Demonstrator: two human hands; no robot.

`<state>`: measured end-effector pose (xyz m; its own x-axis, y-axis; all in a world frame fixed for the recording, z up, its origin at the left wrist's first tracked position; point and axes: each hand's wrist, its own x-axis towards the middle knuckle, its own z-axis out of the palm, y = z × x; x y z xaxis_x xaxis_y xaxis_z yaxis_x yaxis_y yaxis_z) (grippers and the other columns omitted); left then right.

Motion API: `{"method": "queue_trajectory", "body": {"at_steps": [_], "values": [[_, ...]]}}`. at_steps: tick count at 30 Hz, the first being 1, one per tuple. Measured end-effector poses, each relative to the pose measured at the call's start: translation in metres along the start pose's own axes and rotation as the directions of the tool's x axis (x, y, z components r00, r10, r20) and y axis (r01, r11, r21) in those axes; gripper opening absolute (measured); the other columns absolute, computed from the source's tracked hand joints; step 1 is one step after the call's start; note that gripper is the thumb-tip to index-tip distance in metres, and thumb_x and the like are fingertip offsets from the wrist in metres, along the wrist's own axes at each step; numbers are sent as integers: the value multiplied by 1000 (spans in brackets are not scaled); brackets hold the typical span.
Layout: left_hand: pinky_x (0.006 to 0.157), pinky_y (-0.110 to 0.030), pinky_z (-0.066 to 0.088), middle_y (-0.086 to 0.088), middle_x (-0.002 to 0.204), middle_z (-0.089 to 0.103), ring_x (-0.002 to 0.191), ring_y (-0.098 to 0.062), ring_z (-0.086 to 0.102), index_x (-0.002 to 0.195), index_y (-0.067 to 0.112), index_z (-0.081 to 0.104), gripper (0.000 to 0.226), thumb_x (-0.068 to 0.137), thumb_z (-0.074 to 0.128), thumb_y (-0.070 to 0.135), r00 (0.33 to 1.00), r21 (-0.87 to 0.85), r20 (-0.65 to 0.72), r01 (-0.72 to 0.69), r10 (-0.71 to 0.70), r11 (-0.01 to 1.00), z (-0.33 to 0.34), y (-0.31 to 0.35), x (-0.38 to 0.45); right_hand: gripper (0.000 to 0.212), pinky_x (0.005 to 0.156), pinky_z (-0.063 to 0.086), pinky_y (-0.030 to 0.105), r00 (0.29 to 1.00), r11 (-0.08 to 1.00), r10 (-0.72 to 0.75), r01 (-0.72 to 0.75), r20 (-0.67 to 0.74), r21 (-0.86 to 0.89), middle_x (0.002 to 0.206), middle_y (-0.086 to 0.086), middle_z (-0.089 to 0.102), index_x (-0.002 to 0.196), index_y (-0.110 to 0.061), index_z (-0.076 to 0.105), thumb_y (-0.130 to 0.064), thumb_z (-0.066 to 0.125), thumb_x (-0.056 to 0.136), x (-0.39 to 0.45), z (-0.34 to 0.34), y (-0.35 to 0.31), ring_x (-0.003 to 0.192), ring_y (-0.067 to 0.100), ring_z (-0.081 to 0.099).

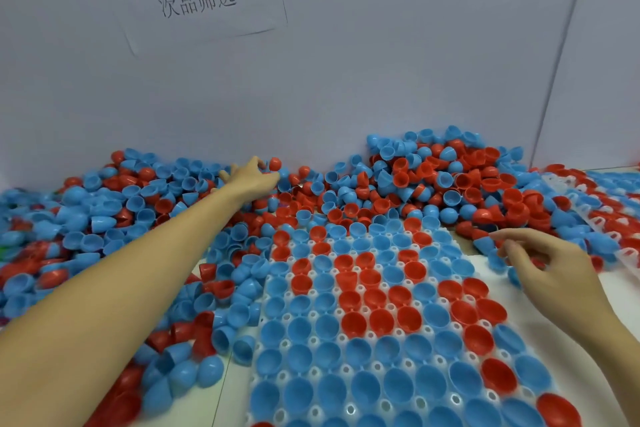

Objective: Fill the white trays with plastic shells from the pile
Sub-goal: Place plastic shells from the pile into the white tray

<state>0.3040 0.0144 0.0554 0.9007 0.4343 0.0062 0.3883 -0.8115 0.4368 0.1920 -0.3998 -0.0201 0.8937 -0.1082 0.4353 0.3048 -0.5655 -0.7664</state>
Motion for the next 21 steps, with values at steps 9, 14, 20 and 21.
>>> {"method": "queue_trajectory", "body": {"at_steps": [9, 14, 20, 21], "values": [[67, -21, 43, 10, 85, 58, 78, -14, 56, 100, 21, 63, 10, 96, 57, 28, 725, 264, 511, -643, 461, 719, -17, 8, -29, 31, 71, 49, 12, 999, 999, -37, 37, -18, -29, 85, -14, 71, 92, -37, 71, -8, 60, 94, -2, 3, -8, 80, 9, 67], [76, -30, 54, 4, 83, 66, 74, -12, 60, 97, 25, 61, 42, 73, 85, 49, 578, 347, 809, -622, 111, 702, -36, -1, -38, 32, 69, 46, 1, 1000, 999, -22, 22, 6, -40, 85, -15, 71, 91, -35, 71, -4, 61, 93, -4, 6, -10, 79, 11, 69], [64, -21, 47, 2, 83, 69, 67, -10, 58, 87, 22, 63, 28, 83, 79, 45, 597, 337, 775, -668, 207, 663, -26, -28, -35, 35, 63, 50, 8, 1000, 999, -27, 27, -1, -30, 85, -20, 70, 88, -38, 69, -4, 62, 92, -3, 8, -9, 76, 8, 68], [64, -21, 47, 4, 85, 67, 67, -8, 57, 90, 23, 64, 26, 85, 76, 46, 624, 368, 753, -662, 209, 653, -28, -28, -33, 35, 63, 48, 4, 1000, 1000, -16, 16, 3, -24, 83, -20, 70, 88, -38, 70, -4, 62, 92, -3, 8, -9, 76, 7, 68]]}}
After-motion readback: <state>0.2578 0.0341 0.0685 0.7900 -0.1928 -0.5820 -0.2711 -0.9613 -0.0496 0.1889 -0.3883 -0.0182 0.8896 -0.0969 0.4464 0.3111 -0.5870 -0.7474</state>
